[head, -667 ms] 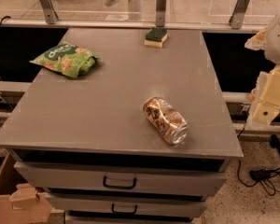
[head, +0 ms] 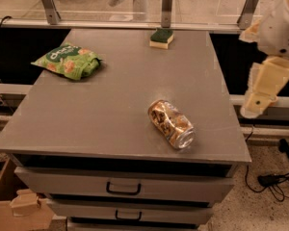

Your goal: Move sponge near green rice chip bag

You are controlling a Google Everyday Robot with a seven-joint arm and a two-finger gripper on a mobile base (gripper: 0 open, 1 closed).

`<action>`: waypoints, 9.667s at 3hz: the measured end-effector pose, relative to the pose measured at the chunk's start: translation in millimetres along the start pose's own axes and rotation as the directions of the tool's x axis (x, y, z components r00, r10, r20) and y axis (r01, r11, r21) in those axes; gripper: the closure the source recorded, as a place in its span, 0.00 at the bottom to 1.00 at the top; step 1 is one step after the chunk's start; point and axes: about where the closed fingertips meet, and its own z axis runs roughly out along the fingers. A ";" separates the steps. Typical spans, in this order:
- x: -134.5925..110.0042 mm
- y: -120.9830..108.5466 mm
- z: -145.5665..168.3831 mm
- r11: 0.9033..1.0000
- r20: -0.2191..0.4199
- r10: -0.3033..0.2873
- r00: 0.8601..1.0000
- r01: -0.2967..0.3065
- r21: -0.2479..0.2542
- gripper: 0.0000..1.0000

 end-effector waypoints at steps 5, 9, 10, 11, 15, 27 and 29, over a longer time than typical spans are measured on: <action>-125.7 -148.0 71.8 0.987 0.261 0.022 0.965 -0.062 0.147 0.00; -142.2 -284.6 228.2 0.854 0.523 0.451 0.723 -0.520 -0.019 0.00; -144.5 -304.9 248.7 0.803 0.554 0.522 0.648 -0.592 -0.064 0.00; -144.4 -314.8 270.4 0.763 0.547 0.575 0.608 -0.640 -0.091 0.00; -167.5 -332.7 209.3 0.840 0.663 0.399 0.633 -0.542 0.012 0.95; -286.8 -133.1 229.9 0.958 0.637 0.206 0.743 -0.022 -0.285 0.01; -216.3 -239.3 197.7 0.956 0.658 0.266 0.705 -0.278 -0.088 0.00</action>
Offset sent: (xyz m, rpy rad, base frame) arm 0.1852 0.0929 0.0137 0.1860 -0.2010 0.0810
